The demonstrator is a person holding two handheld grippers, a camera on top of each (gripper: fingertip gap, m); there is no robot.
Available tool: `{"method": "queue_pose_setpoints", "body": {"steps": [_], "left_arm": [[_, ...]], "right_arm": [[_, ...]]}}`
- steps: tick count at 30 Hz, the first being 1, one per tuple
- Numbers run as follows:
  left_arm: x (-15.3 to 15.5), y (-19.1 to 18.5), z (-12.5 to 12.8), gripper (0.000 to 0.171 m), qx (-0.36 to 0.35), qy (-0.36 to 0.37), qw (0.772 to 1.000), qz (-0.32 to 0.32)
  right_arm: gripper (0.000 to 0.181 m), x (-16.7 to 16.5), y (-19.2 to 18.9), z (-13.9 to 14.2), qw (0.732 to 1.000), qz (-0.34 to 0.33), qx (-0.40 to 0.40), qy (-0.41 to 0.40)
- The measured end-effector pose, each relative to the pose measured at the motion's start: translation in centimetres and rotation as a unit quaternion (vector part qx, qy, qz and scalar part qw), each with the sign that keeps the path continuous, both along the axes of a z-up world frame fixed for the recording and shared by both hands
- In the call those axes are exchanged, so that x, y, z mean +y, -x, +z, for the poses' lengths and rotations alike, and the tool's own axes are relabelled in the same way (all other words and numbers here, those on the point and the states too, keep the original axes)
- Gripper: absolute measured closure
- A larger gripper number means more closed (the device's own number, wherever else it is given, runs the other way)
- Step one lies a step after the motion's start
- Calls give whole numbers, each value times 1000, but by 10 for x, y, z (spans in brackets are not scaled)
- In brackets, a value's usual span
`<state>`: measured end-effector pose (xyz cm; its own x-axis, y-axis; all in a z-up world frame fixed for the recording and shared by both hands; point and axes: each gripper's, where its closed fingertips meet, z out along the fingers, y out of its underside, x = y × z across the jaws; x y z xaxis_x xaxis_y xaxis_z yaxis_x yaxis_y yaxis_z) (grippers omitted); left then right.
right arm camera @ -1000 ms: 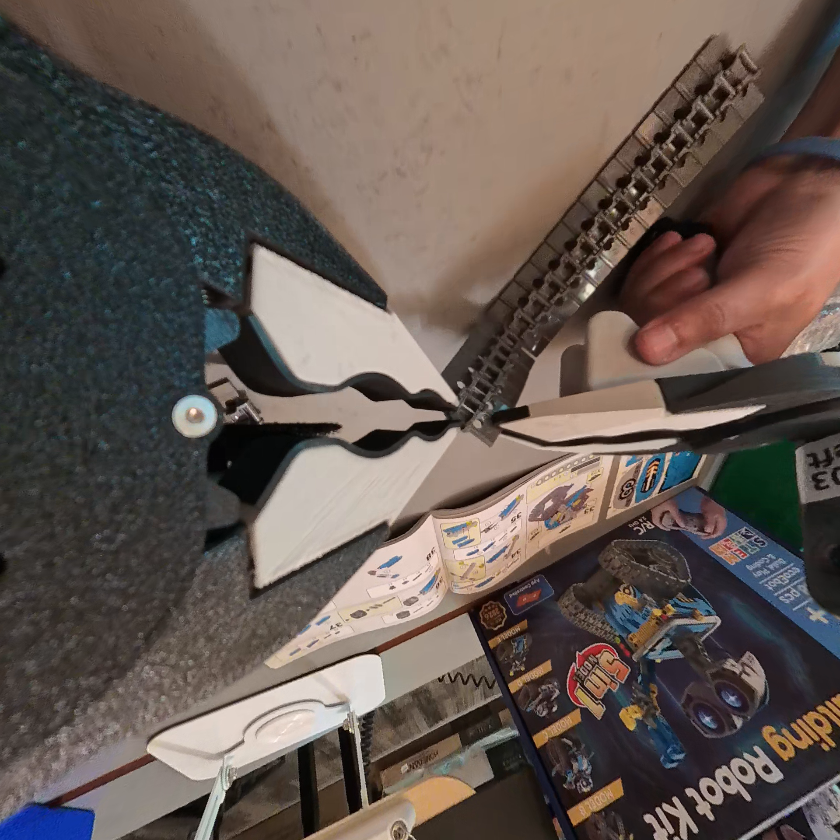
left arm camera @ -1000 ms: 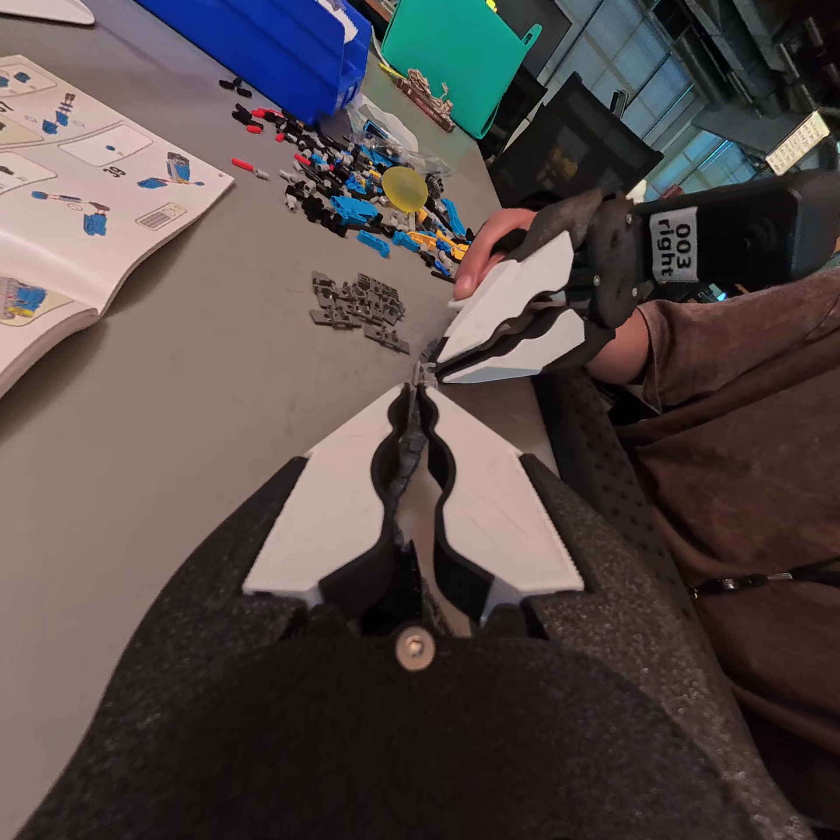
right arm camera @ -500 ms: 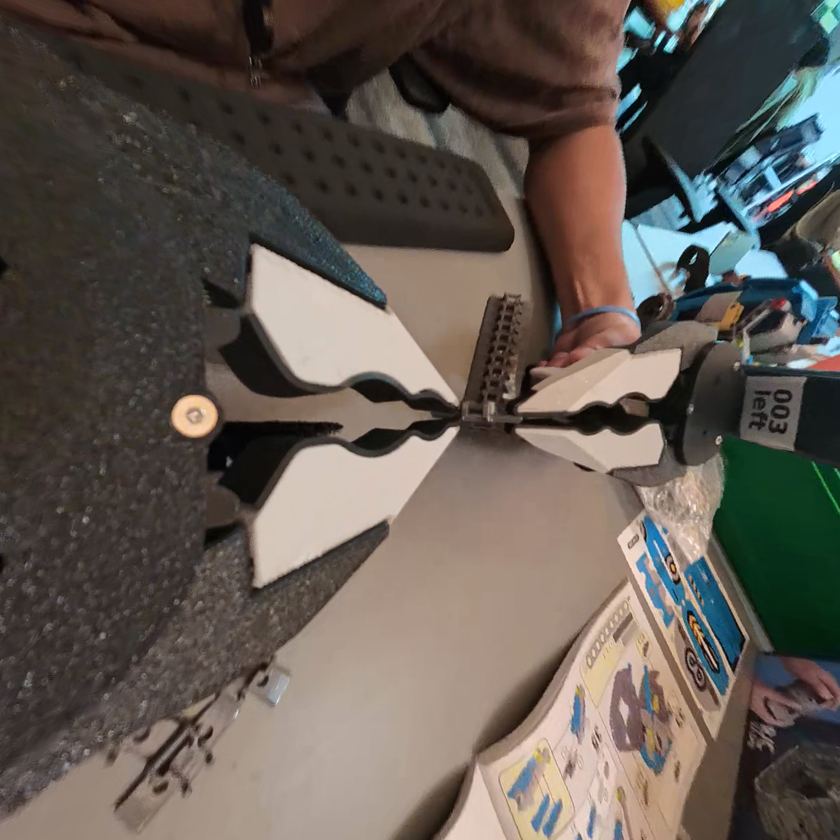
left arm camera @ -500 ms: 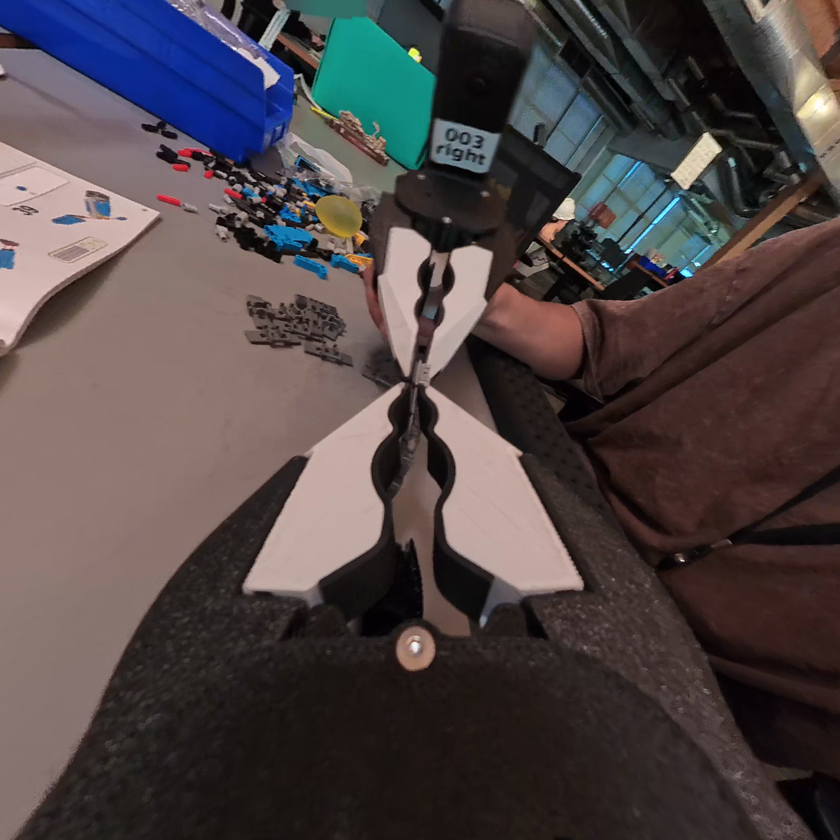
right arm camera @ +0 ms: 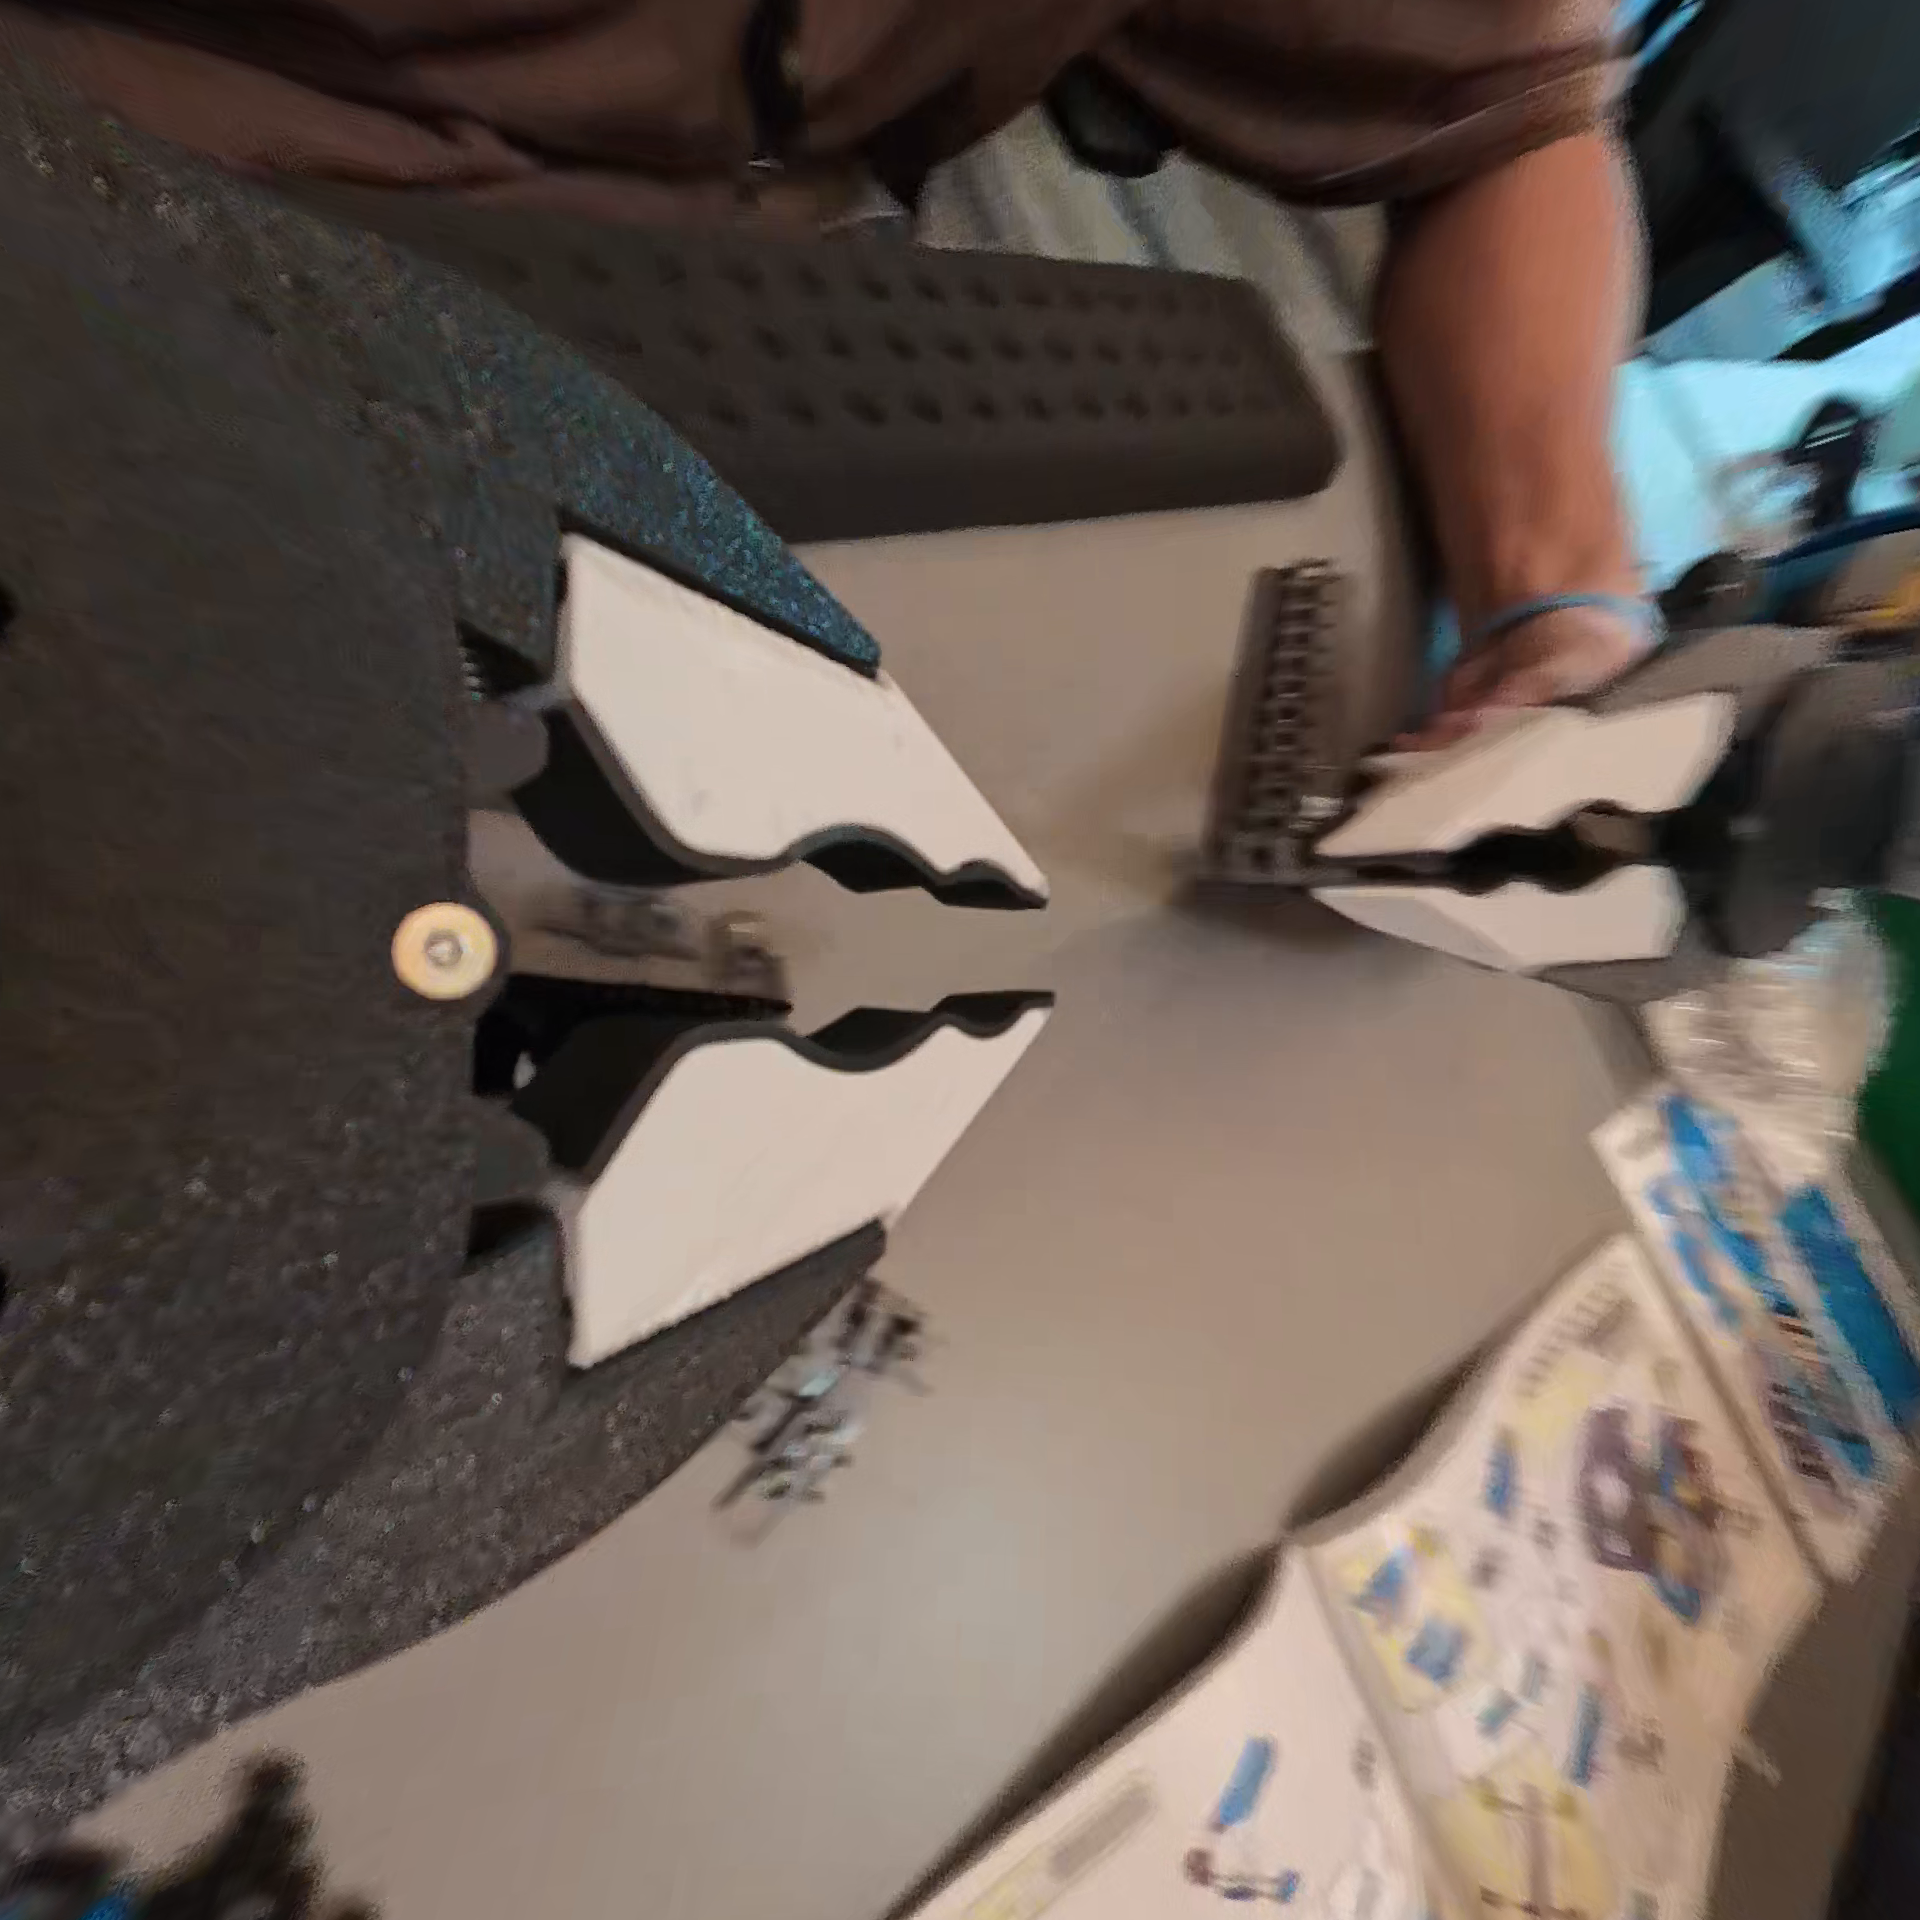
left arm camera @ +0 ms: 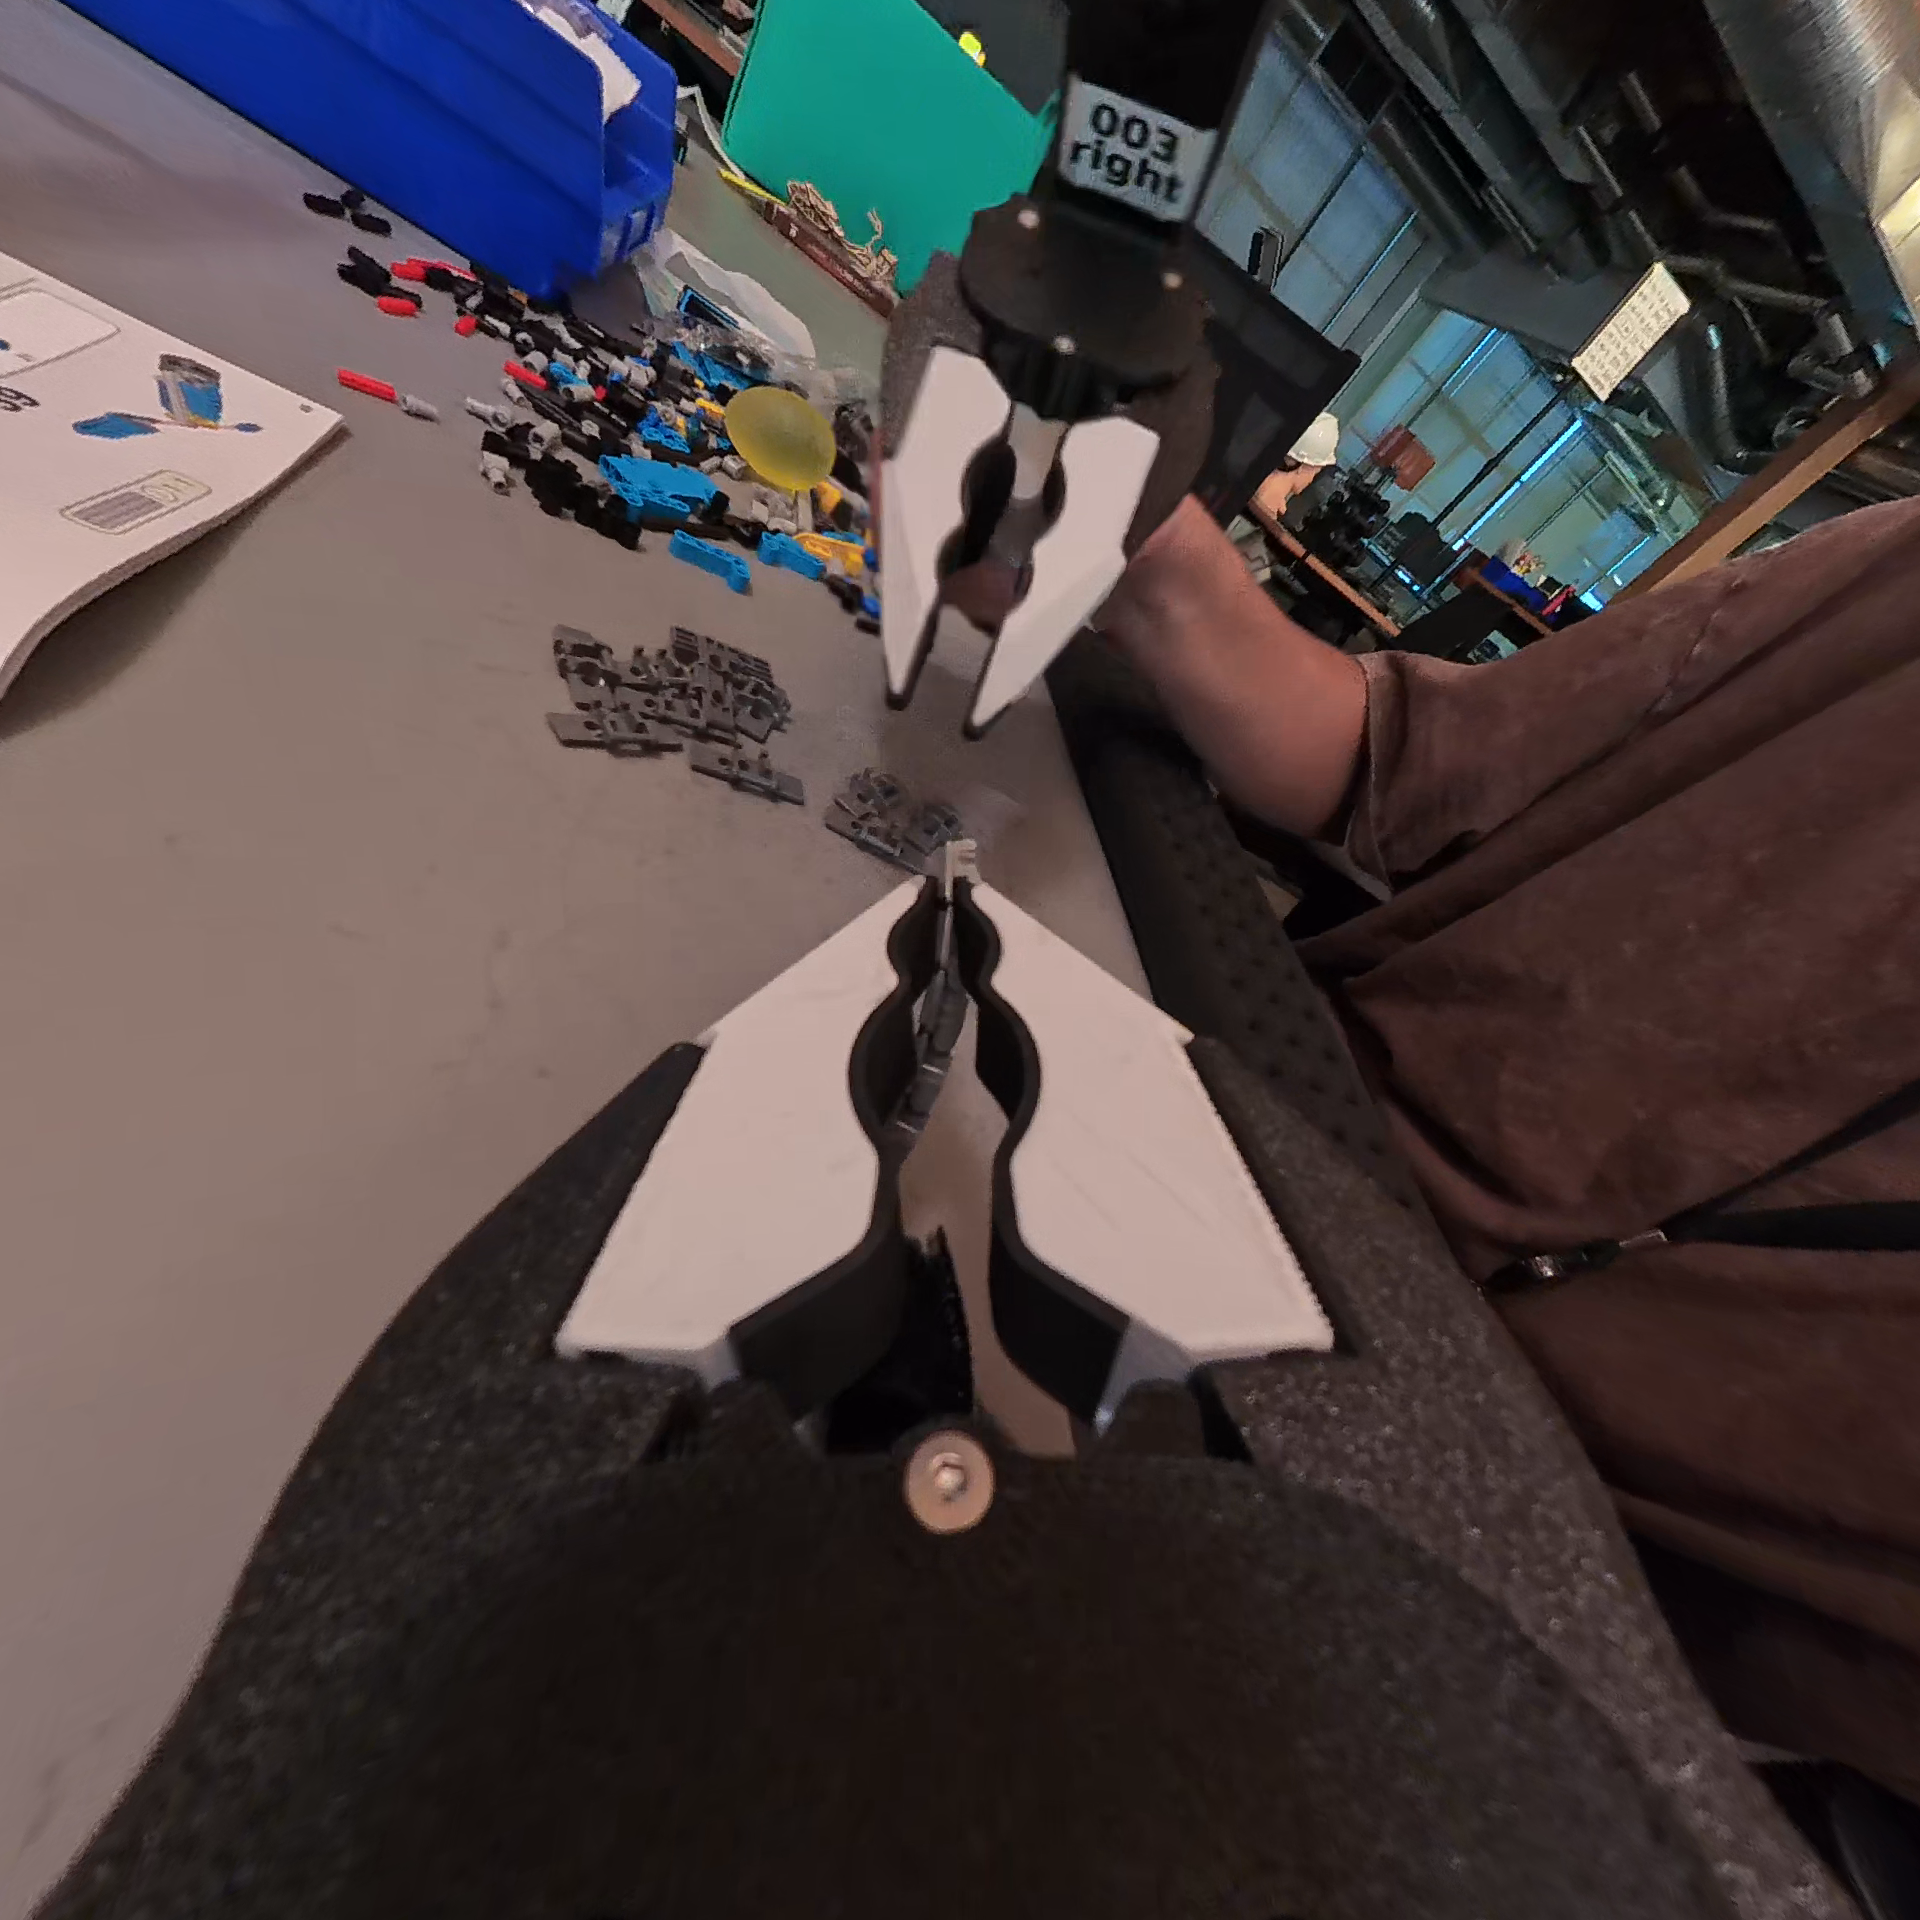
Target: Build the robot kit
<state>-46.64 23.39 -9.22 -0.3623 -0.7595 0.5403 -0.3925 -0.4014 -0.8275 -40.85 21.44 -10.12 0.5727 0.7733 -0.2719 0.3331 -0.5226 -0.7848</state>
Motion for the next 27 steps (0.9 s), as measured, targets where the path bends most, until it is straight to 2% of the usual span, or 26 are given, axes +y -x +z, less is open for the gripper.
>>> {"method": "queue_pose_setpoints", "body": {"steps": [2, 4, 6, 10, 14, 15, 17, 20, 24, 27], "left_arm": [[0, 0, 0, 170, 2, 2, 1000, 0], [-1, 0, -1, 169, 4, 7, 1000, -4], [-2, 0, -1, 169, 6, 9, 1000, -8], [-3, -4, -9, 170, 34, 9, 999, -1], [-17, -7, -24, 169, 84, -7, 996, -12], [-20, -8, -28, 169, 97, -10, 995, -15], [-21, -9, -34, 169, 115, -16, 993, -14], [-18, -11, -37, 169, 129, -5, 992, -7], [-15, -13, -43, 170, 149, 1, 989, 2], [-14, -14, -48, 170, 163, -3, 987, 8]], "right_arm": [[160, -21, -16, -16, 996, 11, -84, 22], [160, -31, -24, -32, 989, 9, -149, -4], [160, -33, -22, -43, 983, 18, -175, -41], [157, -39, -27, -67, 976, 49, -213, -13], [160, -34, -24, -67, 976, 62, -208, -16], [166, -32, -23, -66, 974, 68, -214, -15], [171, -24, -22, -62, 964, 74, -250, -55], [171, -16, 7, -33, 954, 89, -247, -145], [171, -5, 26, -20, 899, 101, -346, -249], [171, -2, 32, -29, 878, 110, -386, -262]]}}
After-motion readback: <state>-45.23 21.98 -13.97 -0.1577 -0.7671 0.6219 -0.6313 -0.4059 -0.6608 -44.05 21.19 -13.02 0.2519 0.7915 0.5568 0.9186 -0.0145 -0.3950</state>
